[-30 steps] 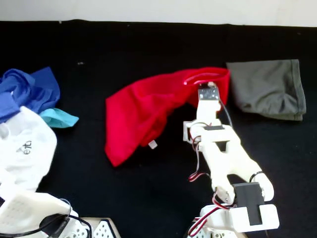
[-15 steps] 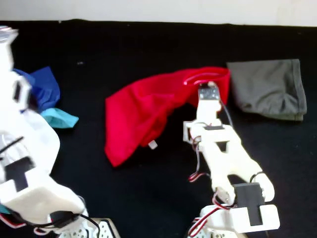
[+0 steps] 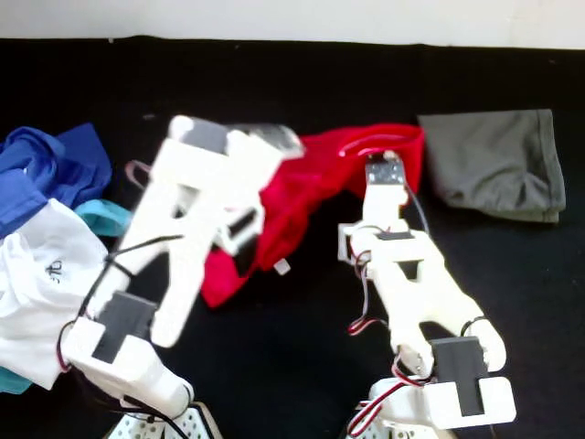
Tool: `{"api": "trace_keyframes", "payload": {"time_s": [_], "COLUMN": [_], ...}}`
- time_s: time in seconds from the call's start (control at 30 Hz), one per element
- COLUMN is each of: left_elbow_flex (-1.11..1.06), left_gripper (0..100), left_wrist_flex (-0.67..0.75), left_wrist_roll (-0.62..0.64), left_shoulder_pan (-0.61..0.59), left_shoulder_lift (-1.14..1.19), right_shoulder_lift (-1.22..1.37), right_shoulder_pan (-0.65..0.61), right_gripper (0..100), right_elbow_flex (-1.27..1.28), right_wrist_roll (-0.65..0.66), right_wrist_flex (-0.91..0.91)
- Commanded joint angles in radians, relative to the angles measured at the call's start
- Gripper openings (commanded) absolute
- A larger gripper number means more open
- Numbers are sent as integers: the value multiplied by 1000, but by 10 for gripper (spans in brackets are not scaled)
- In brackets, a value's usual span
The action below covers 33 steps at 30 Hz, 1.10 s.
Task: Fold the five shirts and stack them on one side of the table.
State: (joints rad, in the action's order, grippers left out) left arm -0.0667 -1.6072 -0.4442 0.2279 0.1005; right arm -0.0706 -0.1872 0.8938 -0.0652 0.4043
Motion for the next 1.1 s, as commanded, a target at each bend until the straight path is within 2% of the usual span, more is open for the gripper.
{"api": "trace_keyframes", "payload": {"time_s": [0.0,0.3,0.5,0.57,0.67,0.73,0.83,1.07], "left_elbow_flex": [-137,-360,-400,-397,-377,-364,-312,33], "left_gripper": [210,210,207,157,1,27,7,9], "left_wrist_flex": [175,468,577,600,603,601,594,503], "left_wrist_roll": [9,9,9,9,8,8,9,9], "left_shoulder_pan": [47,16,-151,-200,-240,-248,-251,-252], "left_shoulder_lift": [-45,-45,-45,-47,-47,-47,-56,-53], "right_shoulder_lift": [7,8,8,8,8,8,8,8], "right_shoulder_pan": [-7,-7,-7,-7,-7,-7,-7,-7], "right_gripper": [224,224,224,224,224,224,224,224], "right_elbow_flex": [-36,-36,-36,-36,-36,-36,-36,-36], "right_wrist_roll": [-5,-5,-5,-5,-5,-5,-5,-5], "right_wrist_flex": [-24,-25,-25,-25,-25,-25,-25,-25]}}
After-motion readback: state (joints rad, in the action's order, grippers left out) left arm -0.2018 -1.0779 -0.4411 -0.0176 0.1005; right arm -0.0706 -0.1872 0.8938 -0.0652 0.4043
